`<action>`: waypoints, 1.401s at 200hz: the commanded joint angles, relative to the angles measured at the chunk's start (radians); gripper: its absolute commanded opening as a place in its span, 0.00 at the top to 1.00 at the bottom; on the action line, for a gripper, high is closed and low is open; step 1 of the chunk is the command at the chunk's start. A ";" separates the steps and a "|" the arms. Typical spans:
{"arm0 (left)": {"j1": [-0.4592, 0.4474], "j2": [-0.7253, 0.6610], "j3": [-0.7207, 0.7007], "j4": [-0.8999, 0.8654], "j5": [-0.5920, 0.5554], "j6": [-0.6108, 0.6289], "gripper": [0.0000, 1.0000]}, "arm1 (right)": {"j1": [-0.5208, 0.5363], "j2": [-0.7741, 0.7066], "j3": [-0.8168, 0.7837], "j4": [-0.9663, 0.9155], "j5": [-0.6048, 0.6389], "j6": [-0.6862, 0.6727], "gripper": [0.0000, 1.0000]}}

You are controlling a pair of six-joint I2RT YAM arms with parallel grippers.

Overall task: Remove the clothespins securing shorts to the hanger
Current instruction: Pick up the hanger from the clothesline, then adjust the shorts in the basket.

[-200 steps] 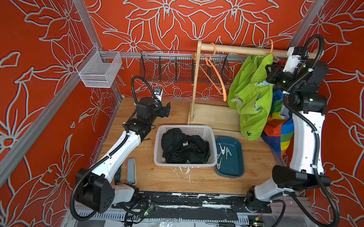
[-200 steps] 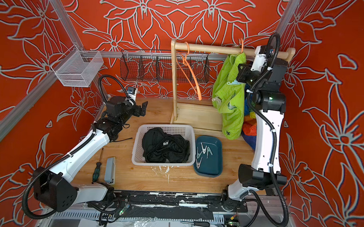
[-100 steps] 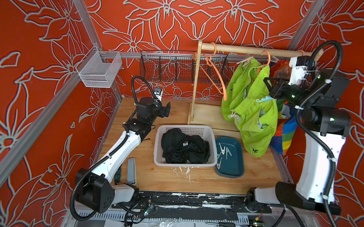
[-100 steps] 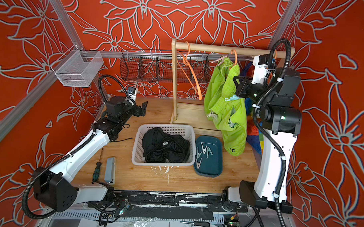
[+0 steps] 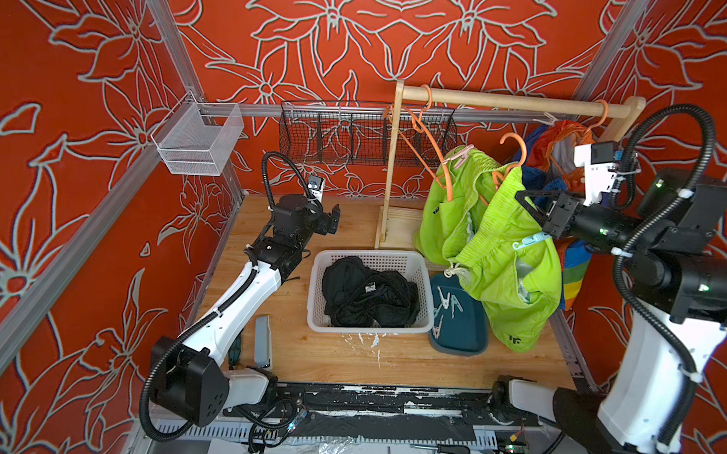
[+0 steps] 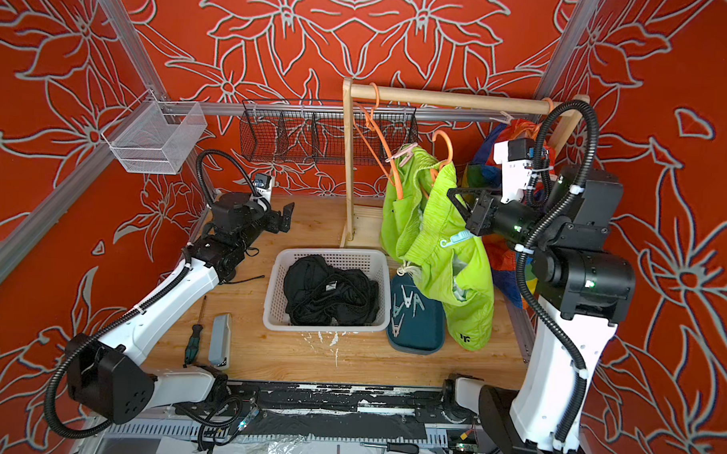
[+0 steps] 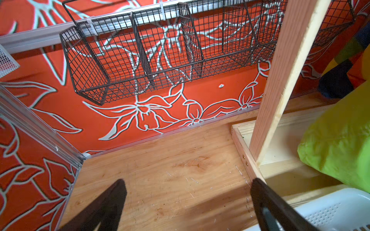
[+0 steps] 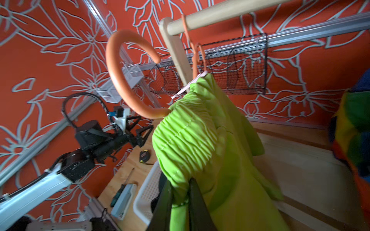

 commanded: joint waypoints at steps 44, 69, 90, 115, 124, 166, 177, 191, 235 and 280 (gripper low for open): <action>0.008 -0.019 -0.001 0.032 -0.021 0.018 0.03 | 0.072 -0.003 -0.098 0.509 -0.283 0.329 1.00; 0.008 -0.024 -0.004 0.035 -0.029 0.019 0.03 | 0.202 0.069 -0.095 0.487 -0.228 0.245 1.00; 0.008 -0.030 -0.011 0.042 -0.042 0.024 0.03 | 0.300 0.153 -0.065 0.498 -0.203 0.188 1.00; 0.009 -0.040 -0.020 0.057 -0.070 0.033 0.03 | 0.389 0.285 0.053 0.523 -0.201 0.180 1.00; 0.013 -0.043 -0.022 0.062 -0.081 0.033 0.03 | 0.421 0.345 0.132 0.498 -0.198 0.170 1.00; 0.025 -0.055 -0.023 0.075 -0.172 0.032 0.03 | 0.543 0.573 0.428 0.413 -0.185 0.155 1.00; 0.030 -0.062 -0.025 0.081 -0.207 0.033 0.03 | 0.567 0.584 0.419 0.406 -0.178 0.137 1.00; 0.037 -0.074 -0.034 0.092 -0.221 0.036 0.03 | 0.590 0.570 0.374 0.394 -0.156 0.103 1.00; 0.046 -0.076 -0.035 0.092 -0.198 0.027 0.03 | 0.593 0.438 0.170 0.391 -0.090 0.025 1.00; 0.046 -0.080 -0.036 0.094 -0.205 0.031 0.03 | 0.590 0.352 0.061 0.389 -0.089 0.020 1.00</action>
